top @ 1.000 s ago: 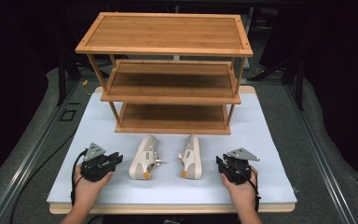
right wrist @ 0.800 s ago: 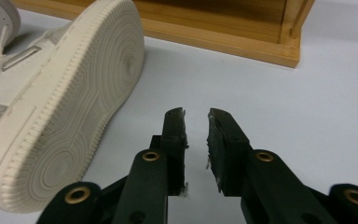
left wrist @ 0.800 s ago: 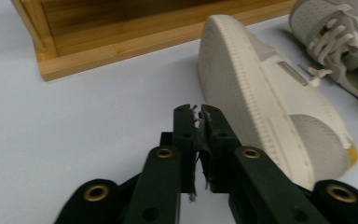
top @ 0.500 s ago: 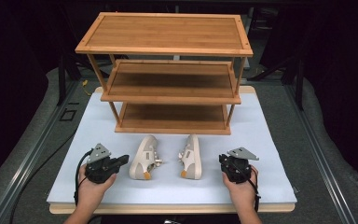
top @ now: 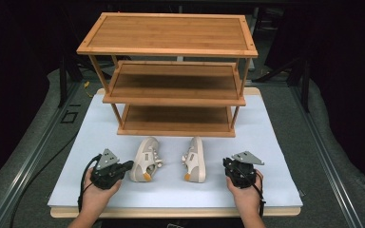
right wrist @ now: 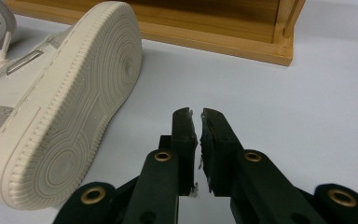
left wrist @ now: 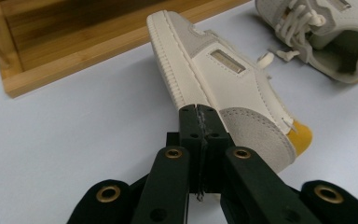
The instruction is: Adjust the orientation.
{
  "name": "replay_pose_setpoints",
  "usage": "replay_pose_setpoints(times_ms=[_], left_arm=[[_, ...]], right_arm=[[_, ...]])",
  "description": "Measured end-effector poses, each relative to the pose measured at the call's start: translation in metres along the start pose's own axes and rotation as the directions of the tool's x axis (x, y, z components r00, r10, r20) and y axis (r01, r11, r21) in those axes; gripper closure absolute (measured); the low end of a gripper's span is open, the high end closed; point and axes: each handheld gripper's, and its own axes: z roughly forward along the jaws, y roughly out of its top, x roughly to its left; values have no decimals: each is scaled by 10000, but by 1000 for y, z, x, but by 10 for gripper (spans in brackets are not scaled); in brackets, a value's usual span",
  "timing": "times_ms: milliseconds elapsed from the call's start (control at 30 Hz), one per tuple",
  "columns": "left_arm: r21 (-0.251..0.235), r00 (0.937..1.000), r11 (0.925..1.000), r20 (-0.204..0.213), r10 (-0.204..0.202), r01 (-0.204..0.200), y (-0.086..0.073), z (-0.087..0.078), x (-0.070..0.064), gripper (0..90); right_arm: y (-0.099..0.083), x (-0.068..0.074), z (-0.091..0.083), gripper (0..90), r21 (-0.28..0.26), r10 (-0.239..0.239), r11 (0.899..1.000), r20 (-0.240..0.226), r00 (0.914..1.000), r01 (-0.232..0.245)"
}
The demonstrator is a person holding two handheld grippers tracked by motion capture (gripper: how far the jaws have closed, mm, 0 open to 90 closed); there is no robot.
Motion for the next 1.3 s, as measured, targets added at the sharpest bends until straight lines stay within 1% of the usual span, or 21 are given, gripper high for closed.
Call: replay_pose_setpoints(times_ms=[233, 333, 367, 400, 433, 467, 500, 533, 567, 633, 767, 867, 933, 967, 1033, 1067, 1133, 1200, 1233, 1267, 1300], left_arm=[[371, 9974, 9981, -549, -464, 485, -10, 2, 18, 899], [680, 9945, 9927, -393, -966, 991, -16, 8, 27, 899], [834, 9933, 9904, -453, -1067, 1102, -19, 11, 29, 899], [972, 9922, 9892, -692, -1035, 1099, -20, 13, 32, 899], [898, 9914, 9897, -789, -1043, 1112, -21, 14, 35, 899], [830, 9880, 9876, -892, -1259, 1334, -21, 14, 38, 897], [770, 9870, 9875, -933, -1305, 1379, -20, 13, 39, 896], [630, 9851, 9871, -990, -1404, 1470, -20, 11, 40, 894], [547, 9847, 9873, -991, -1436, 1495, -20, 10, 40, 888], [474, 9844, 9873, -977, -1466, 1517, -20, 8, 40, 883], [185, 9829, 9855, -786, -1667, 1686, -18, 2, 40, 883], [47, 9789, 9805, -577, -1958, 1964, -18, 0, 42, 883], [42, 9787, 9802, -555, -1976, 1982, -18, 0, 42, 880], [33, 9790, 9804, -547, -1963, 1968, -18, 0, 42, 878], [8, 9804, 9818, -539, -1897, 1900, -18, -1, 41, 878], [21, 9807, 9820, -515, -1884, 1887, -17, 0, 41, 877], [20, 9809, 9820, -473, -1887, 1890, -17, 0, 39, 877], [34, 9811, 9821, -453, -1881, 1884, -17, 0, 38, 877], [15, 9812, 9822, -448, -1875, 1877, -17, 0, 38, 877], [-11, 9809, 9819, -441, -1893, 1894, -17, 0, 38, 876], [8, 9811, 9820, -434, -1886, 1888, -17, -1, 38, 875]], right_arm=[[1, 1, 1, 833, -47, 27, 10000, -120, 9999, -27], [2, 2, 0, 853, -111, 15, 9999, -162, 9999, -16], [2, 2, 0, 870, -111, 41, 9999, -194, 9998, -43], [2, 2, 0, 891, -103, 68, 9999, -251, 9997, -71], [2, 3, -1, 900, -64, 70, 10000, -325, 9994, -72], [3, 4, -1, 900, -55, 17, 10000, -279, 9996, -18], [3, 6, -1, 900, -42, -21, 10000, -403, 9992, 19], [3, 7, -1, 900, -50, -76, 10000, -345, 9994, 74], [4, 9, -1, 900, -45, -153, 9999, -517, 9985, 151], [4, 10, -1, 900, -63, -251, 9997, -436, 9987, 248], [5, 18, -3, 900, -149, -133, 9998, -1008, 9948, 119], [6, 21, -4, 900, -203, 6, 9998, -1217, 9926, -31], [7, 24, -6, 900, -313, 41, 9995, -1329, 9911, -83], [8, 27, -8, 900, -312, -169, 9994, -1222, 9924, 132], [11, 35, -13, 900, -647, -848, 9948, -950, 9919, 788], [12, 38, -15, 900, -844, -1012, 9922, -1174, 9879, 916], [12, 47, -17, 900, -645, -1220, 9911, -830, 9891, 1168], [11, 51, -15, 900, -733, -1227, 9908, -1371, 9829, 1135], [12, 52, -14, 900, -729, -1219, 9910, -1502, 9811, 1120], [12, 55, -13, 900, -619, -1267, 9908, -1180, 9849, 1201], [12, 55, -11, 891, -699, -1305, 9901, -1332, 9825, 1220]])
